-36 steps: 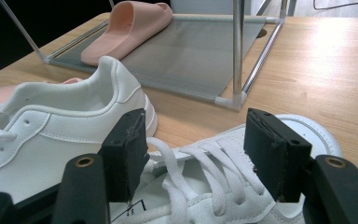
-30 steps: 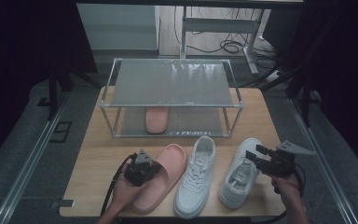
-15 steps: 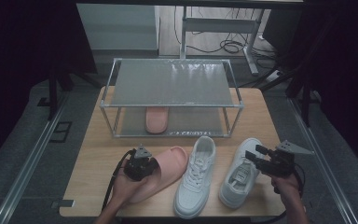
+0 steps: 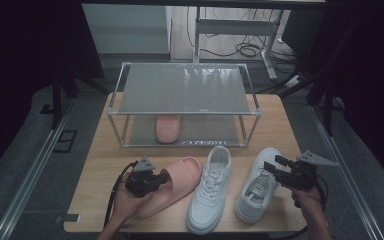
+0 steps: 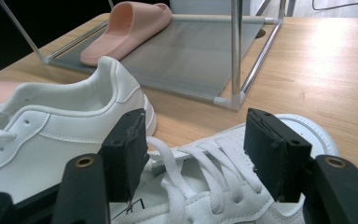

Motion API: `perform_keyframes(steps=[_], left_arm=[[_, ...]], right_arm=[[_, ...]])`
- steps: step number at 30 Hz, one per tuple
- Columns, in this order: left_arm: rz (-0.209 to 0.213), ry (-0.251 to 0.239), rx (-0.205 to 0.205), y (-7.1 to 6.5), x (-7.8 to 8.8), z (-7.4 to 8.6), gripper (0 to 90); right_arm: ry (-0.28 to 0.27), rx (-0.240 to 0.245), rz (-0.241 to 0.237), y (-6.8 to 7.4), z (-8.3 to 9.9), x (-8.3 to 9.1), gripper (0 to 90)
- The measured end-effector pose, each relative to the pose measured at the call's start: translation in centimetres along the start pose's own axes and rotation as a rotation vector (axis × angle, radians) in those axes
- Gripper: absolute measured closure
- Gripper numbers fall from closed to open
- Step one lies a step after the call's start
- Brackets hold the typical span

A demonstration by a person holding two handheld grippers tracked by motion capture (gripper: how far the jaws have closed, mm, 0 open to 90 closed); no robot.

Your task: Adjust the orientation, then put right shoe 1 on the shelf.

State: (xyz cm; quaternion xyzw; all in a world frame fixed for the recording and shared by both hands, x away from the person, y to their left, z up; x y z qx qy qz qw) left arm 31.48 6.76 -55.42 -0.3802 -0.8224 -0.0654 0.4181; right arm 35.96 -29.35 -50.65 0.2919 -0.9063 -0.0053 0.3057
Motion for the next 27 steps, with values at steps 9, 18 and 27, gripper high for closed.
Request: perform_keyframes(steps=[9,18,27], left_arm=[[0.032,0.072,-0.041,-1.1,-0.5,0.8,69.0],[0.064,0.079,-0.036,-1.6,0.6,0.9,61.7],[0.108,0.092,-0.054,-3.0,0.1,0.9,60.0]], right_arm=[[0.000,-0.003,0.001,-0.1,0.0,0.1,39.8],[-0.007,0.004,-0.001,-0.1,-0.3,0.1,39.9],[-0.008,0.001,-0.001,-0.1,-0.3,0.2,39.9]])
Point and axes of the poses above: each handheld gripper's, and its own axes: x roughly backward along the jaws, z roughly out of its underside, y roughly to its left, the point moved 10 cm from there along -x, roughly forward along the jaws, and after that the axes turned 7 degrees about y, right-handed, at the moved point
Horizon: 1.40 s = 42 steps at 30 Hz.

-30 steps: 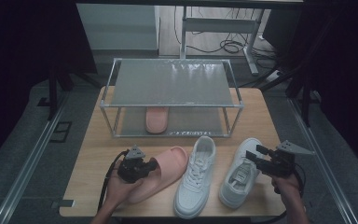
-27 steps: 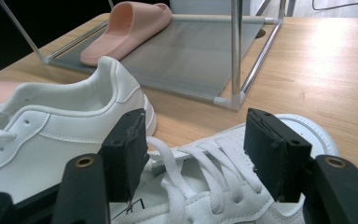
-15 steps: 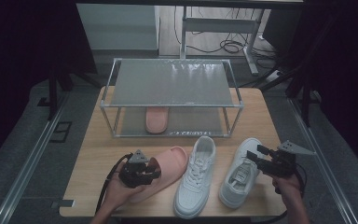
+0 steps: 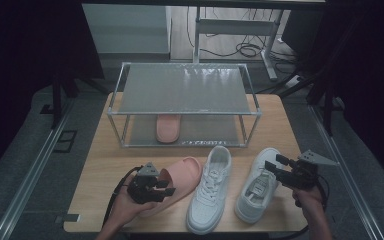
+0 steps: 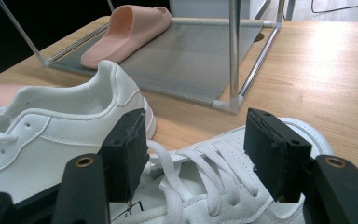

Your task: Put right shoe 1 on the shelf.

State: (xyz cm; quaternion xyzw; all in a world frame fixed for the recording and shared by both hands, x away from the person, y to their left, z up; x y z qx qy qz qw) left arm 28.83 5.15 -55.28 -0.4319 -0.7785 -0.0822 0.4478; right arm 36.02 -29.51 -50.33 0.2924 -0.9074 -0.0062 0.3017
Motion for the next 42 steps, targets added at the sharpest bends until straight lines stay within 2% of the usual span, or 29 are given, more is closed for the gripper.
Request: perform_keyframes(steps=[3,9,15,20,27,35,37,42], left_arm=[[0.004,0.010,-0.013,-0.5,-0.8,0.0,60.3],[-0.022,0.014,-0.031,-0.8,-1.8,-0.1,65.9],[-0.052,0.002,-0.016,-0.3,-2.3,-0.2,78.7],[-0.054,-0.006,-0.004,-0.4,-2.5,-0.3,81.3],[-0.064,-0.011,0.006,-0.3,-2.2,-0.5,82.0],[-0.073,-0.054,0.018,-0.1,-1.2,-1.3,82.0],[-0.079,-0.068,0.024,0.0,-0.9,-1.6,81.9],[-0.098,-0.117,0.022,0.1,0.0,-3.7,81.4]], right_arm=[[0.000,0.003,0.000,0.0,0.0,0.0,39.8],[0.000,0.002,0.000,0.0,0.0,0.0,39.8],[0.005,0.003,-0.002,0.1,0.0,-0.2,39.8],[0.005,0.003,-0.001,0.1,0.1,-0.2,39.8],[-0.001,0.003,0.002,0.0,0.0,-0.1,39.9],[-0.016,-0.008,0.013,-0.2,-0.2,0.2,40.0],[-0.019,-0.009,0.013,-0.2,-0.3,0.3,40.0],[-0.021,-0.012,0.012,-0.2,-0.3,0.4,40.0]])
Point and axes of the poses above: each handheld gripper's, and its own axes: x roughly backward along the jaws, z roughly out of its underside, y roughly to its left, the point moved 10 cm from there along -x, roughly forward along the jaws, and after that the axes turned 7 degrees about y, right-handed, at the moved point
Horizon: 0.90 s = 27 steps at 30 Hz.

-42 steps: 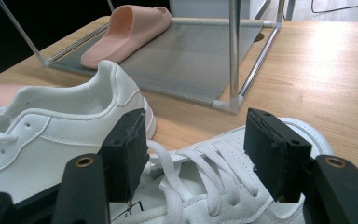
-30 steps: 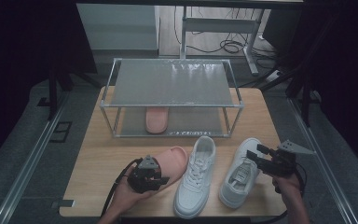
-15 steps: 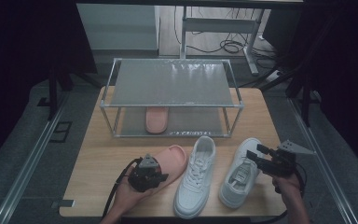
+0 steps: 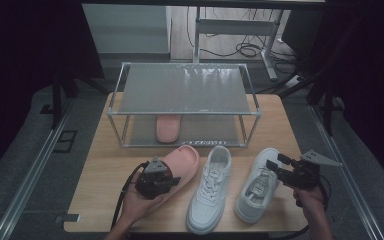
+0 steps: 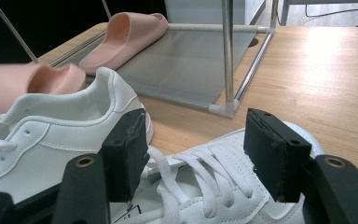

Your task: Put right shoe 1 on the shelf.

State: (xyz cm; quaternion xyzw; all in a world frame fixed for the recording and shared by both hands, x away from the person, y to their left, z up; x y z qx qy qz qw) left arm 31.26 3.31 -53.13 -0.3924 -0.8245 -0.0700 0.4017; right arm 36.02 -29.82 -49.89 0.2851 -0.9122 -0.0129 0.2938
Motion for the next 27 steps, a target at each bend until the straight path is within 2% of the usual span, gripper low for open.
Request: perform_keyframes(steps=[5,8,9,13,18,27], left_arm=[[-0.016,-0.061,0.011,0.3,0.1,-2.7,81.4],[-0.029,-0.083,0.022,0.6,-0.5,-4.1,81.4],[-0.029,-0.083,0.022,0.6,-0.5,-4.1,81.3],[-0.055,-0.101,0.048,1.3,-2.0,-6.0,80.8],[-0.070,-0.108,0.079,1.9,-3.6,-7.6,81.1],[-0.093,-0.120,0.086,2.1,-5.5,-9.6,81.6]], right_arm=[[-0.003,0.004,-0.004,0.1,-0.1,0.0,39.9],[-0.005,0.003,-0.005,0.1,-0.1,0.0,39.9],[-0.006,0.003,-0.005,0.1,-0.1,0.1,39.9],[-0.006,0.001,-0.005,0.1,-0.1,0.1,39.9],[-0.006,-0.001,-0.005,0.0,-0.1,0.1,39.9],[-0.004,-0.006,-0.003,-0.1,0.0,0.0,39.9]])
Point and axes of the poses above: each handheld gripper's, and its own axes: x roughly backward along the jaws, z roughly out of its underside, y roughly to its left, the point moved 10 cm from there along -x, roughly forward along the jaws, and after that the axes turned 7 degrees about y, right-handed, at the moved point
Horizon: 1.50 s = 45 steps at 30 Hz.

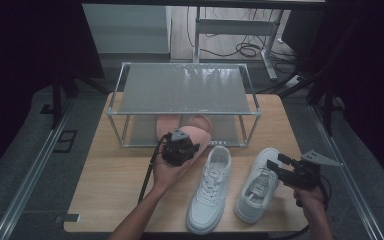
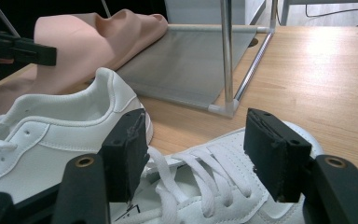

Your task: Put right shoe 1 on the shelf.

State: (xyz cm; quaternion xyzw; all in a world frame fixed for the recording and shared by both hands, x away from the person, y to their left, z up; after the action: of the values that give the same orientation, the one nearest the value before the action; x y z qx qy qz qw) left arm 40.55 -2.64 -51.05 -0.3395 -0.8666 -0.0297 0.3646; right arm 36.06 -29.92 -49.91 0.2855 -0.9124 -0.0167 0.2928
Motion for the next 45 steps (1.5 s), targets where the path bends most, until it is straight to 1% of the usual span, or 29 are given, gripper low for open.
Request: perform_keyframes(steps=[3,6,11,14,18,25,26,27,30,36,37,38,40,41,42,43,45], left_arm=[[-0.004,0.008,0.003,-0.1,-0.5,-0.2,81.5],[-0.013,-0.005,0.008,0.0,-0.9,-0.6,81.5],[-0.022,-0.035,0.053,0.7,-1.6,-1.2,81.6],[-0.043,-0.050,0.068,1.1,-2.1,-1.5,81.8],[-0.072,-0.060,0.088,1.5,-3.3,-1.9,82.0],[-0.111,-0.086,0.113,1.5,-5.2,-2.5,82.0],[-0.111,-0.086,0.113,1.5,-5.2,-2.5,82.1],[-0.121,-0.092,0.119,1.5,-5.7,-2.6,82.0],[-0.135,-0.101,0.130,1.7,-6.2,-2.8,81.9],[-0.181,-0.123,0.155,2.3,-6.7,-3.4,82.0],[-0.181,-0.123,0.155,2.3,-6.7,-3.4,82.0],[-0.198,-0.125,0.165,2.6,-7.0,-3.4,82.1],[-0.205,-0.122,0.168,2.8,-7.2,-3.4,81.9],[-0.219,-0.112,0.184,3.3,-7.6,-3.2,81.7],[-0.224,-0.106,0.192,3.6,-7.8,-3.0,81.6],[-0.219,-0.100,0.192,3.7,-8.1,-2.9,81.5],[-0.223,-0.091,0.194,3.8,-8.3,-2.7,80.7]], right_arm=[[0.002,0.001,0.001,0.0,0.0,0.0,40.0],[0.001,0.001,-0.001,0.0,0.0,0.0,39.9],[0.000,0.003,0.001,0.1,0.0,0.1,40.0],[0.001,0.004,0.001,0.1,0.0,0.0,40.0],[0.004,0.006,0.000,0.2,0.0,-0.1,39.9],[0.008,0.004,0.001,0.1,0.1,-0.2,40.0],[0.008,0.004,0.000,0.1,0.1,-0.2,39.9],[0.006,0.005,0.000,0.1,0.1,-0.1,40.0],[0.005,0.003,0.002,0.0,0.1,-0.1,40.0],[0.002,0.000,0.001,0.1,0.0,0.0,40.0],[0.002,0.000,0.001,0.1,0.0,0.0,40.0],[0.002,-0.002,0.001,0.1,0.0,0.0,40.0],[0.002,-0.001,0.002,0.1,0.1,0.0,40.0],[0.005,0.002,0.002,0.1,0.1,-0.1,40.0],[0.006,0.002,0.001,0.1,0.1,-0.1,40.0],[0.006,0.003,0.001,0.2,0.1,-0.1,40.0],[0.007,0.005,0.000,0.2,0.1,-0.1,40.0]])
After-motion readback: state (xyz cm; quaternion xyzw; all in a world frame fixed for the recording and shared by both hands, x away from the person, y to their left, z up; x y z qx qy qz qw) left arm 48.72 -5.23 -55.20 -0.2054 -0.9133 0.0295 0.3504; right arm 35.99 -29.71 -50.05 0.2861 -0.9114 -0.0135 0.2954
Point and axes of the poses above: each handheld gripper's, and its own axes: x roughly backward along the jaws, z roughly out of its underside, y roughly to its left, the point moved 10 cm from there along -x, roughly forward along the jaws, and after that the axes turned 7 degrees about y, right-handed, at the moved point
